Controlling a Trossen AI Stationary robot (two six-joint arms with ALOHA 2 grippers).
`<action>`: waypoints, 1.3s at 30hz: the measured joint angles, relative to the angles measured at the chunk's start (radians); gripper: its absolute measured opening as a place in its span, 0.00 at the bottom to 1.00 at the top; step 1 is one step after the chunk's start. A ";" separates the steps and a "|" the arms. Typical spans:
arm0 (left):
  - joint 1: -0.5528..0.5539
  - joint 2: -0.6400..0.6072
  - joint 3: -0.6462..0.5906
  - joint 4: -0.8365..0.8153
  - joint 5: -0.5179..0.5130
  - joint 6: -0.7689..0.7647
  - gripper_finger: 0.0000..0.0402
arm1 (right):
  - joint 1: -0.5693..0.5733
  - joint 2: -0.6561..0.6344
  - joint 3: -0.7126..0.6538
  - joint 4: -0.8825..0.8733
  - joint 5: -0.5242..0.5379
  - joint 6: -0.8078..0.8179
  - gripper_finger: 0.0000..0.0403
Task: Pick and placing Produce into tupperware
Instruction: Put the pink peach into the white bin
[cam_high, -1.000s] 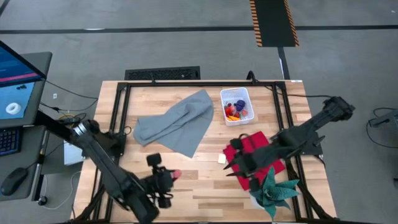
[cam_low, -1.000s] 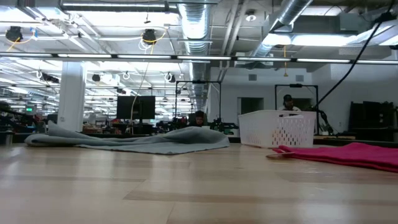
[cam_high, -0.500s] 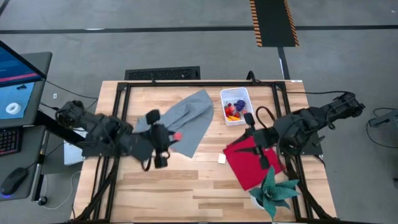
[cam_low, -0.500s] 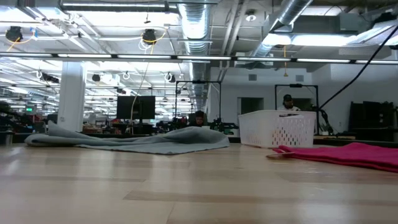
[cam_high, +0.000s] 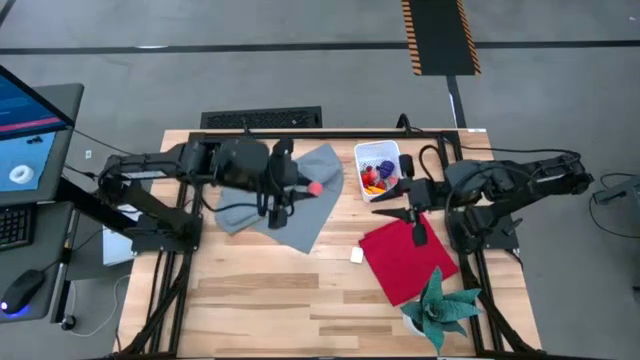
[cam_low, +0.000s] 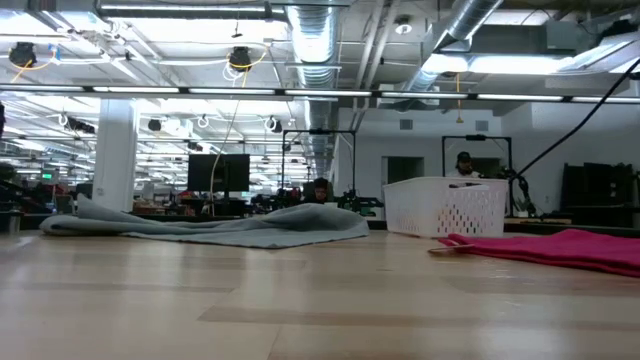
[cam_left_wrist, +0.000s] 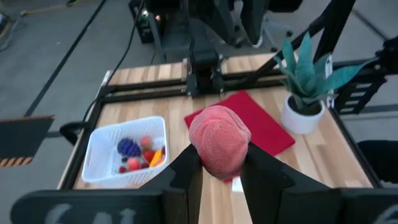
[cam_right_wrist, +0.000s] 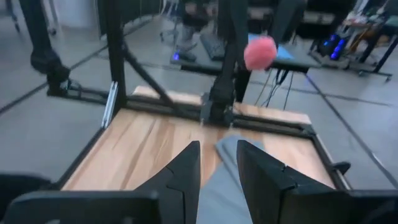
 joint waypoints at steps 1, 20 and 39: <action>0.016 0.000 0.000 0.011 0.029 0.009 0.20 | -0.006 -0.001 0.000 0.015 0.000 0.000 0.32; 0.177 0.000 0.000 0.156 0.268 0.044 0.20 | -0.227 0.146 0.199 0.092 -0.109 0.026 0.58; 0.215 0.052 0.000 0.208 0.316 0.018 0.20 | -0.277 0.315 0.392 0.007 -0.187 0.011 0.57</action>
